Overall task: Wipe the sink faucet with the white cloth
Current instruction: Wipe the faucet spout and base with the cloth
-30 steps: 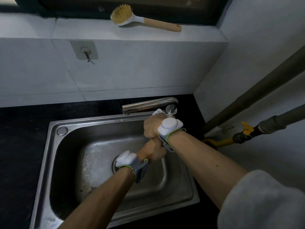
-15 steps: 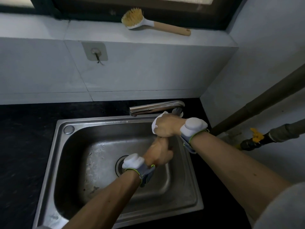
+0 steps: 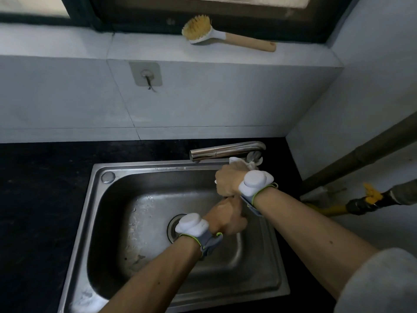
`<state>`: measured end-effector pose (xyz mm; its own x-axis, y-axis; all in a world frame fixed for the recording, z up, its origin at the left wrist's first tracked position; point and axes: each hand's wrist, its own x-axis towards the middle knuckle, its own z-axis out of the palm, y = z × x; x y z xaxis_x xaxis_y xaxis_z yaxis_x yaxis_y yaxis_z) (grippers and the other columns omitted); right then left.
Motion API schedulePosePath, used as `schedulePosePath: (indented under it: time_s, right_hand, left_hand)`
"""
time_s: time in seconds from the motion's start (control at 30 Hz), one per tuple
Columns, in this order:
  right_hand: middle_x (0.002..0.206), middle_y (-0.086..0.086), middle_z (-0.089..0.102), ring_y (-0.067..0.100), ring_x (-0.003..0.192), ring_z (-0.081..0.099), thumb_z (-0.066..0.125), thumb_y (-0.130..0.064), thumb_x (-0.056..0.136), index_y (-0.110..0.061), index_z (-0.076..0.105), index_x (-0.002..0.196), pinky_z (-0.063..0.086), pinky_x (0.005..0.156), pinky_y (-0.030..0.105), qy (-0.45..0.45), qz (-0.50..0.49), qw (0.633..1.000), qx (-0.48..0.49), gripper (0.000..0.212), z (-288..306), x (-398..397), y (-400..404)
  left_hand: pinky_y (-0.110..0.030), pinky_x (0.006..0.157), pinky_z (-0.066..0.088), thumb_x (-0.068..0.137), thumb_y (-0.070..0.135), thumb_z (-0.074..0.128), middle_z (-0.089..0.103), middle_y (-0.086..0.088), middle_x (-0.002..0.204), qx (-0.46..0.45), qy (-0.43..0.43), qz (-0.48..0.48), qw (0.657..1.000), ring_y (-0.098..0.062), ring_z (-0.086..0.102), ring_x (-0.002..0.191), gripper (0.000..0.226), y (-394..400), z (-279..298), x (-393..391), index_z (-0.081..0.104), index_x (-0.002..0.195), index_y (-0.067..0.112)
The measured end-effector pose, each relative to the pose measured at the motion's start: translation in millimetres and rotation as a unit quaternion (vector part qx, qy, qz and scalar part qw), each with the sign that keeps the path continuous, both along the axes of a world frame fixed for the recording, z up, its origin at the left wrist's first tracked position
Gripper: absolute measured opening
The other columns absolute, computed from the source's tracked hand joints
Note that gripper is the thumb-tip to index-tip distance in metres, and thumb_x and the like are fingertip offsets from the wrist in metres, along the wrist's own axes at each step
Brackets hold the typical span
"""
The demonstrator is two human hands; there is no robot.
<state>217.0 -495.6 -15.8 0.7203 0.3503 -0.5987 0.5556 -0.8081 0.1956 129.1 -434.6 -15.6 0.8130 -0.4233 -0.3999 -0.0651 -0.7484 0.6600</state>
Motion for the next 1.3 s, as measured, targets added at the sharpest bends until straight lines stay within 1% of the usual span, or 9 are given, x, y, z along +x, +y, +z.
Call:
schedulePosePath:
  time_s: [0.1, 0.2, 0.33, 0.5, 0.73, 0.97, 1.1, 1.23, 1.3]
  right_hand:
    - [0.116, 0.008, 0.066, 0.027, 0.110, 0.056, 0.038, -0.029, 0.093, -0.016, 0.063, 0.092, 0.036, 0.099, 0.036, -0.024, 0.004, 0.997, 0.076, 0.028, 11.3, -0.6, -10.3]
    - [0.116, 0.015, 0.063, 0.031, 0.111, 0.053, 0.036, -0.035, 0.094, -0.009, 0.064, 0.103, 0.033, 0.081, 0.032, -0.034, -0.018, 0.989, 0.146, 0.039, 23.3, 1.8, -18.5]
    - [0.101, 0.016, 0.067, 0.035, 0.093, 0.061, 0.040, -0.039, 0.084, -0.014, 0.070, 0.086, 0.040, 0.068, 0.031, -0.041, -0.049, 0.981, 0.184, 0.039, 31.7, 3.1, -28.8]
    - [0.093, 0.011, 0.070, 0.031, 0.087, 0.064, 0.033, -0.045, 0.077, -0.016, 0.071, 0.077, 0.052, 0.077, 0.034, -0.036, -0.141, 0.963, 0.225, 0.047, 31.7, -1.4, -33.8]
    - [0.101, 0.022, 0.069, 0.035, 0.100, 0.061, 0.041, -0.024, 0.092, -0.005, 0.065, 0.084, 0.045, 0.080, 0.032, -0.072, -0.317, 0.869, 0.374, 0.032, 39.2, -9.0, -42.4]
    - [0.081, 0.010, 0.067, 0.024, 0.074, 0.058, 0.038, -0.028, 0.088, -0.012, 0.061, 0.084, 0.040, 0.069, 0.028, -0.084, -0.311, 0.843, 0.431, 0.028, 47.9, -36.6, -60.7]
    - [0.088, 0.008, 0.065, 0.024, 0.083, 0.060, 0.047, -0.020, 0.093, -0.007, 0.067, 0.097, 0.041, 0.065, 0.025, -0.142, -0.405, 0.753, 0.500, 0.025, 58.7, -42.8, -66.2]
    - [0.093, 0.015, 0.068, 0.031, 0.081, 0.064, 0.054, -0.023, 0.087, -0.009, 0.064, 0.081, 0.052, 0.070, 0.036, -0.095, -0.596, 0.530, 0.596, 0.019, 72.8, -39.9, -67.1]
    - [0.090, 0.016, 0.067, 0.030, 0.077, 0.063, 0.057, -0.022, 0.084, -0.009, 0.062, 0.081, 0.054, 0.074, 0.041, -0.033, -0.648, 0.466, 0.601, 0.014, 79.1, -39.0, -65.9]
  left_hand:
    - [-0.040, 0.088, 0.051, 0.088, 0.020, 0.058, 0.062, -0.024, 0.119, -0.008, 0.018, 0.008, 1.000, -0.037, 0.061, 0.107, 0.042, -6.6, -1.3, 0.5, 0.053, 0.122, -0.004]
    - [-0.035, 0.086, 0.047, 0.091, 0.015, 0.055, 0.061, -0.024, 0.122, -0.022, 0.019, 0.018, 0.999, -0.036, 0.059, 0.110, 0.036, -8.4, 8.3, 1.8, 0.053, 0.120, -0.007]
    - [-0.026, 0.087, 0.037, 0.094, 0.014, 0.053, 0.055, -0.019, 0.133, -0.031, 0.000, 0.041, 0.999, -0.033, 0.053, 0.120, 0.039, -9.3, 17.5, 3.5, 0.046, 0.129, -0.002]
    - [-0.029, 0.097, 0.039, 0.094, 0.022, 0.054, 0.046, -0.017, 0.141, -0.031, 0.022, 0.051, 0.998, -0.032, 0.049, 0.126, 0.050, 3.5, 13.4, 5.3, 0.037, 0.138, 0.005]
    - [-0.030, 0.113, 0.037, 0.086, 0.014, 0.056, 0.056, -0.003, 0.141, -0.091, 0.023, 0.147, 0.985, -0.020, 0.052, 0.132, 0.054, 37.8, 11.5, 19.0, 0.048, 0.140, 0.021]
    - [-0.035, 0.098, 0.052, 0.091, 0.023, 0.054, 0.067, -0.001, 0.127, -0.063, 0.039, 0.173, 0.982, -0.025, 0.066, 0.110, 0.036, 59.7, 15.0, 21.8, 0.059, 0.127, 0.026]
    - [-0.039, 0.093, 0.055, 0.093, 0.031, 0.056, 0.070, -0.002, 0.116, -0.103, 0.022, 0.212, 0.971, -0.026, 0.068, 0.104, 0.029, 55.7, 16.7, 18.7, 0.061, 0.120, 0.022]
    - [-0.038, 0.073, 0.058, 0.093, 0.038, 0.060, 0.074, -0.013, 0.101, -0.253, 0.078, 0.330, 0.906, -0.024, 0.073, 0.082, 0.024, 49.2, 34.7, 15.8, 0.061, 0.100, 0.015]
    - [-0.038, 0.068, 0.057, 0.094, 0.037, 0.059, 0.073, -0.017, 0.102, -0.292, 0.096, 0.367, 0.878, -0.023, 0.070, 0.077, 0.037, 51.9, 39.9, 16.8, 0.061, 0.104, 0.001]
